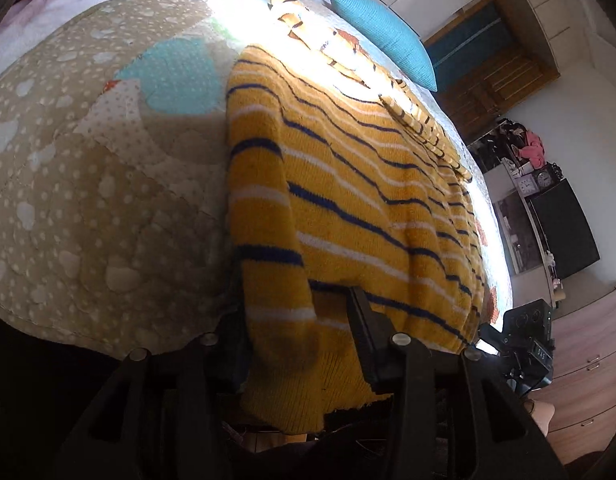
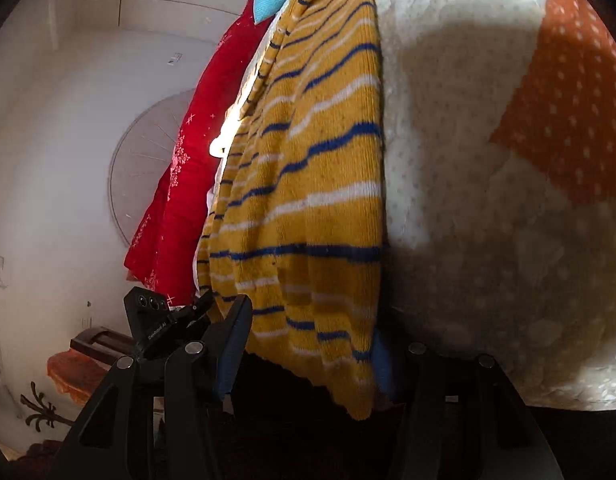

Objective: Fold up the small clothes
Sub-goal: 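Grasp the sweater hem with both tools and lift it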

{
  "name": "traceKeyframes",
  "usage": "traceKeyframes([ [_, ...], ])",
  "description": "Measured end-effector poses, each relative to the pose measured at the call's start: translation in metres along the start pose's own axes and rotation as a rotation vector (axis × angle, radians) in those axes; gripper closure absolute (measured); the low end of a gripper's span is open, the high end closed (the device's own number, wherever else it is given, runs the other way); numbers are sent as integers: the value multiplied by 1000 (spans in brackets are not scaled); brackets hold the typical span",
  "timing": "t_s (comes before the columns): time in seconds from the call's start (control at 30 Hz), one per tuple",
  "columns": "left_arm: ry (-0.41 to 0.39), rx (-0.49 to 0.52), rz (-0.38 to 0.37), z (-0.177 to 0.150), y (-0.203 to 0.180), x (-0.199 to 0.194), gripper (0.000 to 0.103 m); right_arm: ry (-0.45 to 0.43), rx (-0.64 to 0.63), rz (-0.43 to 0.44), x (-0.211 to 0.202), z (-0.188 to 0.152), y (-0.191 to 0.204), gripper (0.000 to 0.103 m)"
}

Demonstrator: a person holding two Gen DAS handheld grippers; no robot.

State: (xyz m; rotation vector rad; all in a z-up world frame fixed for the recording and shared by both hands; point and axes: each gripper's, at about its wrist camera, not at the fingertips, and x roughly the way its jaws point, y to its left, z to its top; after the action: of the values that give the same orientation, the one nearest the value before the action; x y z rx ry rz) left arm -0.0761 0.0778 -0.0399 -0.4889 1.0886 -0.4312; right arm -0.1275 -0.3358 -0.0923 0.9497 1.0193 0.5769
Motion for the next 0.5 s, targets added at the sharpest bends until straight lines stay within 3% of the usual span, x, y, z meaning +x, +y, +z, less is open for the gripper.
traceKeyframes([
  [0.1, 10, 4, 36, -2, -3, 2, 65, 20, -11, -29, 13, -7, 2, 44],
  [0.17, 21, 3, 97, -1, -3, 2, 84, 14, -26, -62, 20, -12, 7, 44],
  [0.23, 29, -18, 98, 0, -5, 0, 92, 11, -40, -91, 24, -17, 13, 44],
  [0.27, 32, -26, 105, 1, -6, -2, 93, 13, -51, -122, 27, -19, 18, 57],
  [0.3, 30, -27, 114, 2, -8, -5, 94, 13, -66, -170, 30, -21, 26, 85],
  [0.37, 15, -12, 127, 4, -17, -14, 95, 4, -73, -183, 26, -22, 35, 89],
  [0.5, -34, 32, 106, 2, -38, -43, 95, -35, -60, -96, 2, -28, 50, 92],
])
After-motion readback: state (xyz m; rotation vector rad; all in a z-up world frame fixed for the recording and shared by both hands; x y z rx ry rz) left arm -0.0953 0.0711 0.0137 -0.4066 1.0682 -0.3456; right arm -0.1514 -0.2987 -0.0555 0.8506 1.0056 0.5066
